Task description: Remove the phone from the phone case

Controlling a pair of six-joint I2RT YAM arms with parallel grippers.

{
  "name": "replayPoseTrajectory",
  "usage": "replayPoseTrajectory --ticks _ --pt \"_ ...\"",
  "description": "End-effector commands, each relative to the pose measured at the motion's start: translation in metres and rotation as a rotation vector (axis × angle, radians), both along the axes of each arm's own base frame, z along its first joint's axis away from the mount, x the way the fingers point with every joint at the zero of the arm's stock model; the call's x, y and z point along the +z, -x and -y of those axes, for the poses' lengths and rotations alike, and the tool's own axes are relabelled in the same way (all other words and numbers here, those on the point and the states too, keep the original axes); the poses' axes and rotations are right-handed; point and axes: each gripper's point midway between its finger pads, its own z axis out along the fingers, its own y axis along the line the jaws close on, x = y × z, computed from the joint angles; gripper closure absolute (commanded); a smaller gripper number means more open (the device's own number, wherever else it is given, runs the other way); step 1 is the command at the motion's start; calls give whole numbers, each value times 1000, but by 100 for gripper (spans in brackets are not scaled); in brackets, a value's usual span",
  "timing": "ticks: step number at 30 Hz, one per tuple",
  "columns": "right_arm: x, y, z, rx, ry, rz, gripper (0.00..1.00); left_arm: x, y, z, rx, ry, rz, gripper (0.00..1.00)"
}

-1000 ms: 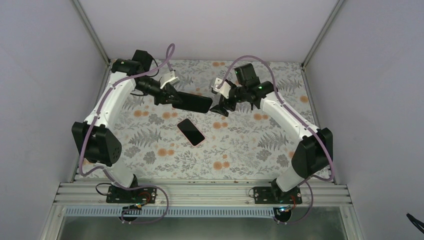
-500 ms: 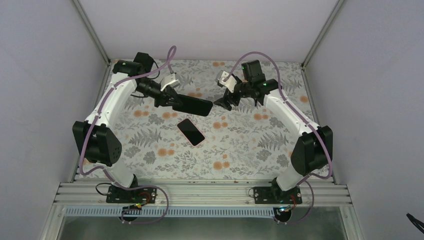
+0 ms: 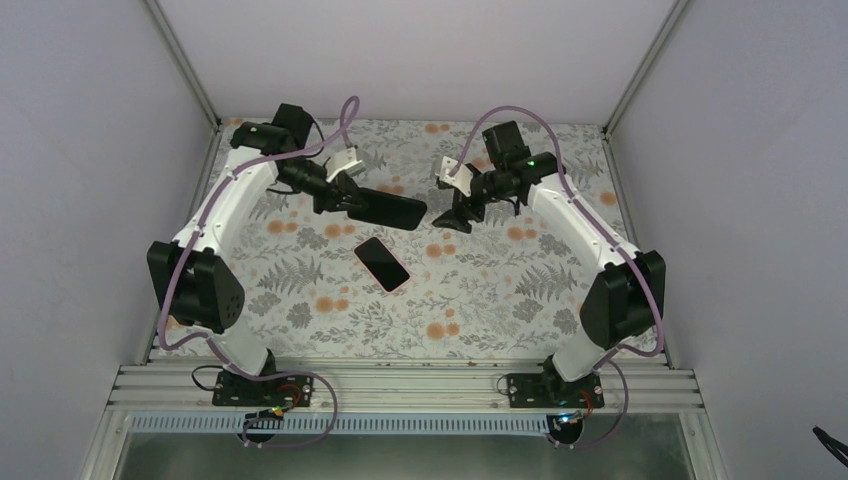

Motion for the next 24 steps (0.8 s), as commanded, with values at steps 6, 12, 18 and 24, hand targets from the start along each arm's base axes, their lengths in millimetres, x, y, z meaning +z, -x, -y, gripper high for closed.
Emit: replayPoseTrajectory --ticks 6,12,18,24 --pt "15 -6 -5 28 -17 25 6 2 12 22 -56 -1 49 98" --pt "-2 -14 -5 16 10 4 8 7 15 22 -61 -1 62 98" --pt "-10 -16 -4 8 18 10 8 12 17 23 -75 13 63 98" --pt "-8 -24 -4 -11 17 31 9 10 24 25 -107 8 51 98"
